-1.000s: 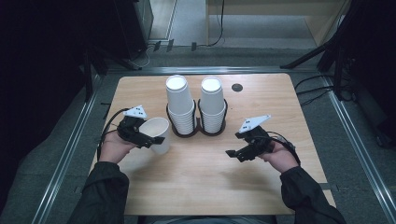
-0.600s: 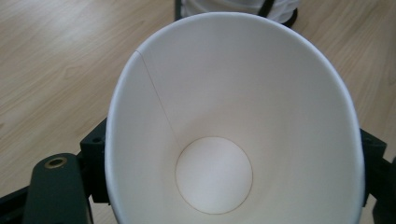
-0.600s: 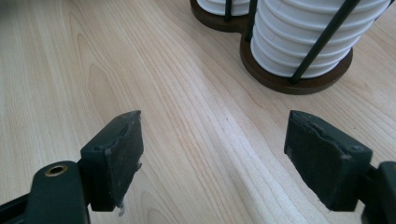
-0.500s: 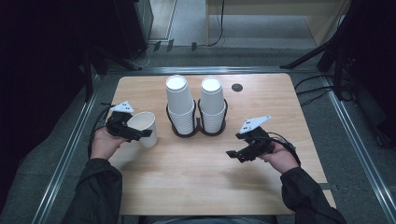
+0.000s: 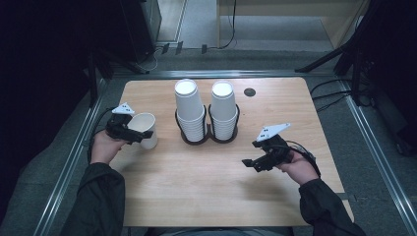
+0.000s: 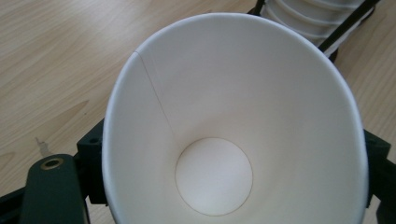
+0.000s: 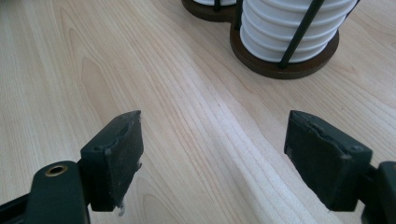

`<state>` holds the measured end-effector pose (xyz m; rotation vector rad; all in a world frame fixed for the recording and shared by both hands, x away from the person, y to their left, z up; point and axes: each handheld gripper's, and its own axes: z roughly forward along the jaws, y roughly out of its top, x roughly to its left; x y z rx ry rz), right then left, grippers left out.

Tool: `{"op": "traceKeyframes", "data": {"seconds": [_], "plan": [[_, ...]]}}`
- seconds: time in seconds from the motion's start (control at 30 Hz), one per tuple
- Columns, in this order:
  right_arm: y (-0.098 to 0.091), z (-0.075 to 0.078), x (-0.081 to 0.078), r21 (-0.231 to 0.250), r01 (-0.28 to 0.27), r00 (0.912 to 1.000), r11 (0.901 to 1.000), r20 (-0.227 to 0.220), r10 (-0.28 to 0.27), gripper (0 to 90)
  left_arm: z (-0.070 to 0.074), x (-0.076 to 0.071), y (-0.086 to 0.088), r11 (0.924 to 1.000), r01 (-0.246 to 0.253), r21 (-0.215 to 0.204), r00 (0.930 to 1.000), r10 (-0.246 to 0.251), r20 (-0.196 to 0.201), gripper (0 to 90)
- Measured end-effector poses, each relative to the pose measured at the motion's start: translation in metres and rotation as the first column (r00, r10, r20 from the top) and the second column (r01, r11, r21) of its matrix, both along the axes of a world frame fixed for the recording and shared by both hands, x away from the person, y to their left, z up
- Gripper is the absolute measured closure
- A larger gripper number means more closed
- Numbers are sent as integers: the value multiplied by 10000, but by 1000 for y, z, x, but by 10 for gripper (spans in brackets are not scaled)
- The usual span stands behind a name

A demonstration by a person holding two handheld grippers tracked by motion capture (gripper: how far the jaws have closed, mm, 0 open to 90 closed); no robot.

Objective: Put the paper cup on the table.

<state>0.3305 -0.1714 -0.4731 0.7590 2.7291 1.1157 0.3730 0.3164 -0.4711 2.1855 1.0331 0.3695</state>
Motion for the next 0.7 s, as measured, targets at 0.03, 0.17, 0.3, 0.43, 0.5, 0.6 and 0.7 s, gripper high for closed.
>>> {"op": "traceKeyframes", "data": {"seconds": [0.03, 0.17, 0.3, 0.43, 0.5, 0.6, 0.7], "plan": [[0, 0, -1, -14, 4, 10000, 10000, -24, -4, 201, 0, 1, 1, 10000, -54, 61, 10000, 53, 83, 157], [-3, -1, -2, -53, 34, 10000, 10000, 20, -34, 201, -1, 5, 5, 9996, -280, -42, 9995, 281, 155, 150], [-7, 0, -4, -20, 211, 9998, 9998, -6, -211, 201, -4, 9, 10, 9980, -626, -111, 9979, 628, 133, 145], [-10, 0, -5, -46, 294, 9996, 9996, -17, -294, 201, -7, 12, 13, 9956, -913, -233, 9957, 916, 120, 141], [-11, 0, -6, -42, 319, 9995, 9995, -19, -319, 201, -9, 13, 13, 9959, -903, -114, 9957, 905, 214, 140], [-12, 0, -6, -11, 341, 9994, 9994, 3, -341, 201, -11, 13, 12, 9966, -819, -59, 9961, 820, 337, 136], [-12, 0, -6, -40, 326, 9995, 9995, -13, -326, 201, -12, 13, 12, 9966, -820, -59, 9959, 822, 386, 136]]}}
